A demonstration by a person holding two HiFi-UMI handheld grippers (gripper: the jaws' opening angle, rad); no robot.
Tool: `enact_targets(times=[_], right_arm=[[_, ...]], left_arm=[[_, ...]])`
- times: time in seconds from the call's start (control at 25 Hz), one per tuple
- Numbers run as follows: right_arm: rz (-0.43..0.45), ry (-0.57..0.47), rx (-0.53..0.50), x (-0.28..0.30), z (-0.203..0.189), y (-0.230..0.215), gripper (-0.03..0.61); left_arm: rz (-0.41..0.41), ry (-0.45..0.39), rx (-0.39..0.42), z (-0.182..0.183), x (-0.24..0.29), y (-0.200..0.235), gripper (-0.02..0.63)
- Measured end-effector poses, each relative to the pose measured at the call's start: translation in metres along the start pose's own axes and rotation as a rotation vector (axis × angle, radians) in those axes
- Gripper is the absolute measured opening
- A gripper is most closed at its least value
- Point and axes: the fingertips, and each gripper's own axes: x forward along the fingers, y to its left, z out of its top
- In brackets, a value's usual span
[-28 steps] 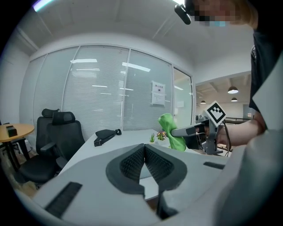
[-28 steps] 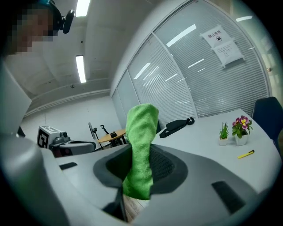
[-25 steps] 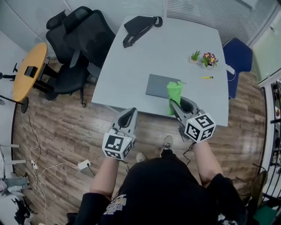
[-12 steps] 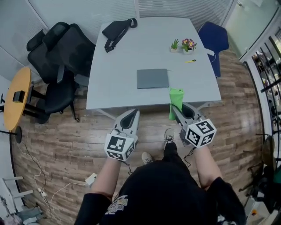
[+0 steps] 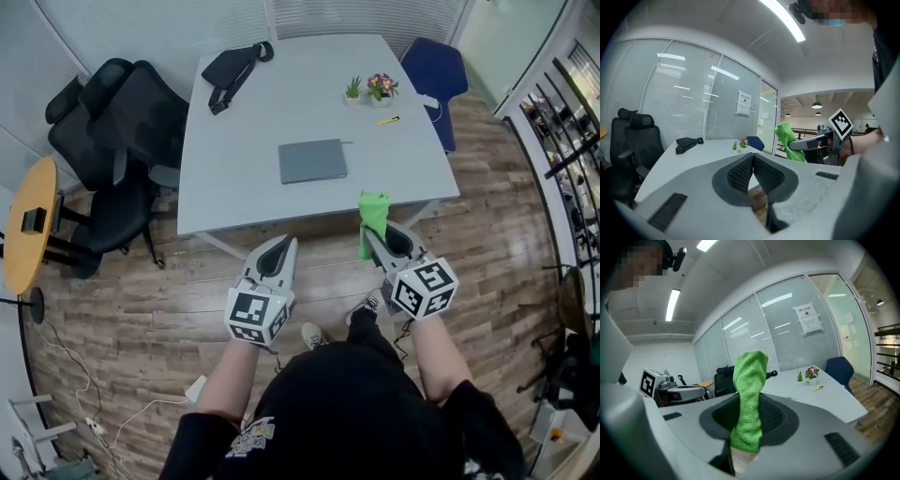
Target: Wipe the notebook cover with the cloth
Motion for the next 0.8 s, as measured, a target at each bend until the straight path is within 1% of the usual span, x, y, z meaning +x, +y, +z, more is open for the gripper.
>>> enact_targets(times=[0.16, 0.8], right_arm=[[0.009, 0.000, -0.012, -0.010, -0.001, 0.001, 0.109], [0.024, -0.012, -0.014, -0.027, -0.005, 0.015, 0.109]], left_arm=[[0.004, -0.014, -0.003, 0.003, -0.001, -0.011, 0.006], [-0.013, -0.014, 0.009, 0.001, -0.015, -0.035, 0.006]])
